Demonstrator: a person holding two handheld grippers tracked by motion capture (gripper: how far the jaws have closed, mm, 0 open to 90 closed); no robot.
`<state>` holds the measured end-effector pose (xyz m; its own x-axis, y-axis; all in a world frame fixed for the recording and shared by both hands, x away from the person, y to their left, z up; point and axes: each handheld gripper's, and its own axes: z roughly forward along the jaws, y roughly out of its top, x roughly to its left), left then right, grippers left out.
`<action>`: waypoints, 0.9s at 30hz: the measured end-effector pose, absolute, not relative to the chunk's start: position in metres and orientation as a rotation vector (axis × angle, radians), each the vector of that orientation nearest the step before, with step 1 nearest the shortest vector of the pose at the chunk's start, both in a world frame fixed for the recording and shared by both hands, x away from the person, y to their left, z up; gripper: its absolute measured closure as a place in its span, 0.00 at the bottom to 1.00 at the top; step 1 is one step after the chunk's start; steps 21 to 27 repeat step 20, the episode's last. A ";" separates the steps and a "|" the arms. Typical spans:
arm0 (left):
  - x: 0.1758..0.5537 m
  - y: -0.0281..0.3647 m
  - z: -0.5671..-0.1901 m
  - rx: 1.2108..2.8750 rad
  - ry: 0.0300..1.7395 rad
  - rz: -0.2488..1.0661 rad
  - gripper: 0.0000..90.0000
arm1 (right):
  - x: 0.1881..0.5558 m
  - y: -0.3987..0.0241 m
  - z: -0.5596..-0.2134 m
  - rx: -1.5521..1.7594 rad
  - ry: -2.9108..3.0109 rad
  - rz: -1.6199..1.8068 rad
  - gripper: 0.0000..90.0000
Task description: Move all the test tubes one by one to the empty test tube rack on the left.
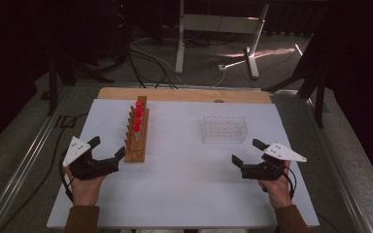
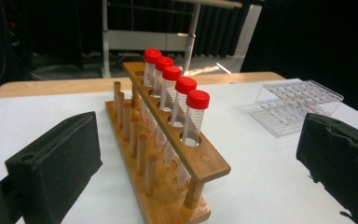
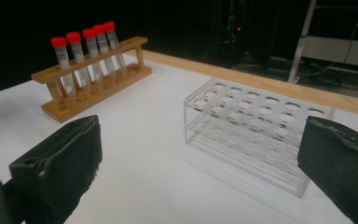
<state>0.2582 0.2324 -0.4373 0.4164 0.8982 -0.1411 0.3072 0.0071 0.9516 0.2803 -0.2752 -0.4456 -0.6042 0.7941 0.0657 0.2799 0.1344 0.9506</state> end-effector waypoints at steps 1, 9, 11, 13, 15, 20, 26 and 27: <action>0.255 0.233 -0.438 1.541 1.102 0.674 0.00 | 0.279 -0.277 -0.446 1.032 1.950 1.487 0.00; 0.234 0.239 -0.440 1.509 1.079 0.717 0.01 | 0.264 -0.294 -0.452 1.055 1.903 1.502 0.00; 0.233 0.239 -0.443 1.506 1.081 0.728 0.00 | 0.262 -0.297 -0.452 1.058 1.897 1.491 0.00; 0.234 0.240 -0.445 1.514 1.085 0.737 0.00 | 0.261 -0.300 -0.451 1.060 1.878 1.496 0.00; 0.235 0.241 -0.447 1.513 1.091 0.737 0.00 | 0.260 -0.301 -0.450 1.063 1.867 1.498 0.00; 0.236 0.241 -0.451 1.511 1.110 0.727 0.01 | 0.261 -0.302 -0.451 1.087 1.854 1.504 0.00; 0.236 0.241 -0.451 1.511 1.110 0.727 0.01 | 0.261 -0.302 -0.451 1.087 1.854 1.504 0.00; 0.236 0.241 -0.451 1.511 1.110 0.727 0.01 | 0.261 -0.302 -0.451 1.087 1.854 1.504 0.00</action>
